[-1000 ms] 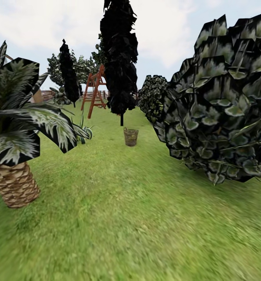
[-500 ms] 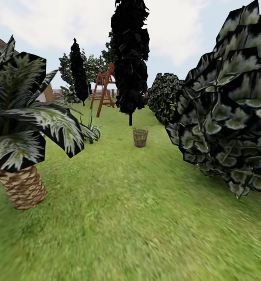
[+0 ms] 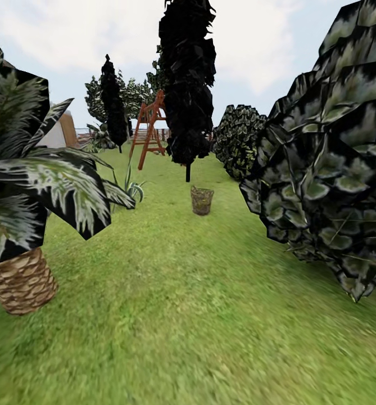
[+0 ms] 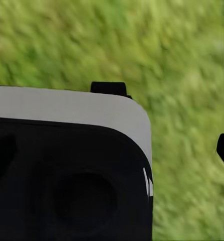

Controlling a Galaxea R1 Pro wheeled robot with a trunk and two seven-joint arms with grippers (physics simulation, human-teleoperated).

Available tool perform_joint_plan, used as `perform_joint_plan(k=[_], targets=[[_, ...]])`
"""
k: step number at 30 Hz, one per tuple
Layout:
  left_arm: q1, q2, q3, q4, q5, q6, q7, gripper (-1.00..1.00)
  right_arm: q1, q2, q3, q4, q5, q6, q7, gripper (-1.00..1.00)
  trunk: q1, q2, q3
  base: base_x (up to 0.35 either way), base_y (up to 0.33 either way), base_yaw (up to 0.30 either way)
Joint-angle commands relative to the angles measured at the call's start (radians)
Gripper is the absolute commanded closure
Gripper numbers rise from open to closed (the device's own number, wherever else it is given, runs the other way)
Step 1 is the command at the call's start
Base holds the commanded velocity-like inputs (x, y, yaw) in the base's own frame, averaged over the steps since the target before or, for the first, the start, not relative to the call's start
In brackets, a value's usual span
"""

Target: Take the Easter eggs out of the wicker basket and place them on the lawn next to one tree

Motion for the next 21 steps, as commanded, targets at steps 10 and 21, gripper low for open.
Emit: perform_joint_plan(k=[10,21], targets=[[0.0,-0.001,0.005,-0.001,0.002,0.001,-0.001,-1.0,0.0,0.001,-0.003,0.001,0.0,-0.003,0.0,-1.0,0.0,0.0,-0.001,0.262,-0.084,0.008],[0.0,0.0,0.004,-0.004,0.002,0.001,-0.002,-1.0,0.0,0.001,-0.003,-0.001,0.0,-0.003,-0.001,-1.0,0.0,0.0,-0.001,0.292,-0.084,0.125]])
